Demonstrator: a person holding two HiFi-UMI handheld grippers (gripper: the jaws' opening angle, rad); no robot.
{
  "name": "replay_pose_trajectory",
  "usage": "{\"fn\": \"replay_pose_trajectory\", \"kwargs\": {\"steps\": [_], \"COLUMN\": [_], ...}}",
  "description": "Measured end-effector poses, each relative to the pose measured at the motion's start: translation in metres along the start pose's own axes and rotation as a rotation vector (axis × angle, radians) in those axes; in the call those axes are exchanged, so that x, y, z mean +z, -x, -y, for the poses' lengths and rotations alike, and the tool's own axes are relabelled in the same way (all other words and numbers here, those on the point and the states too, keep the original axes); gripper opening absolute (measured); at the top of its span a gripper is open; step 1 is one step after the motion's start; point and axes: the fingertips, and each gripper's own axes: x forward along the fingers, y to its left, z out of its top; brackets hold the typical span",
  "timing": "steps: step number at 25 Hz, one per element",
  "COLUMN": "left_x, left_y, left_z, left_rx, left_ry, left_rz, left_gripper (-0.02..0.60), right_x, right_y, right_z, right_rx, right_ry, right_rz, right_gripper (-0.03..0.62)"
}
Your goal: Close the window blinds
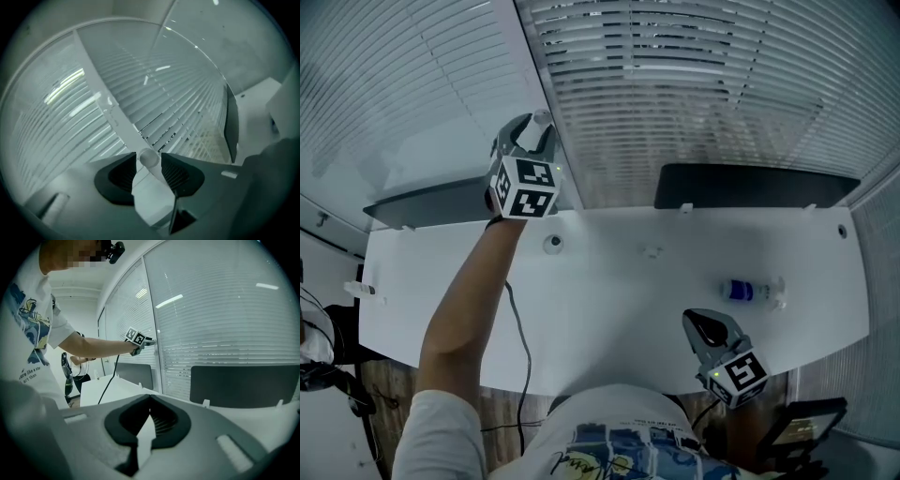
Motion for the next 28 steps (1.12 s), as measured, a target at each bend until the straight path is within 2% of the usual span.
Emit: {"fn": "replay_pose_trajectory", "kwargs": {"steps": [4,7,9,11,14,17,20,23,28], "left_x": [0.002,-0.002,-0.005,-0.008,-0.009,-0.007,-0.005,-0.003,-0.001], "left_y": [-0.006,-0.013,-0.016,-0.018,-0.021,-0.021,-0.019,-0.019,-0.018], "left_z": [0.004,0.006,0.011,0.014,0.013,0.011,0.01,0.007,0.005], "left_rx": [0.005,0.002,-0.004,-0.006,0.006,0.011,0.017,0.022,0.034], "left_ry": [-0.299,-0.482,-0.571,-0.62,-0.643,-0.638,-0.622,-0.571,-0.428], "left_rz": [-0.01,-0.035,-0.046,-0.049,-0.05,-0.044,-0.032,-0.025,-0.014], "left_gripper": [0.163,0.169,0.169,0.167,0.152,0.119,0.115,0.115,0.115], "right_x": [-0.004,-0.002,-0.003,-0.004,-0.005,-0.007,-0.004,-0.002,-0.008], "right_y": [0.0,0.0,0.001,0.002,0.002,0.002,0.002,0.001,0.001], "right_z": [-0.002,-0.003,-0.003,-0.002,-0.002,-0.003,-0.002,-0.002,-0.001], "right_rx": [0.009,0.008,0.005,0.003,0.003,0.002,-0.001,0.0,-0.001], "right_ry": [-0.002,-0.001,-0.004,-0.008,-0.01,-0.013,-0.006,-0.001,-0.013], "right_rz": [-0.01,-0.013,-0.012,-0.012,-0.012,-0.019,-0.016,-0.016,-0.019], "right_gripper": [0.002,0.003,0.002,0.003,0.002,0.003,0.002,0.002,0.002]}}
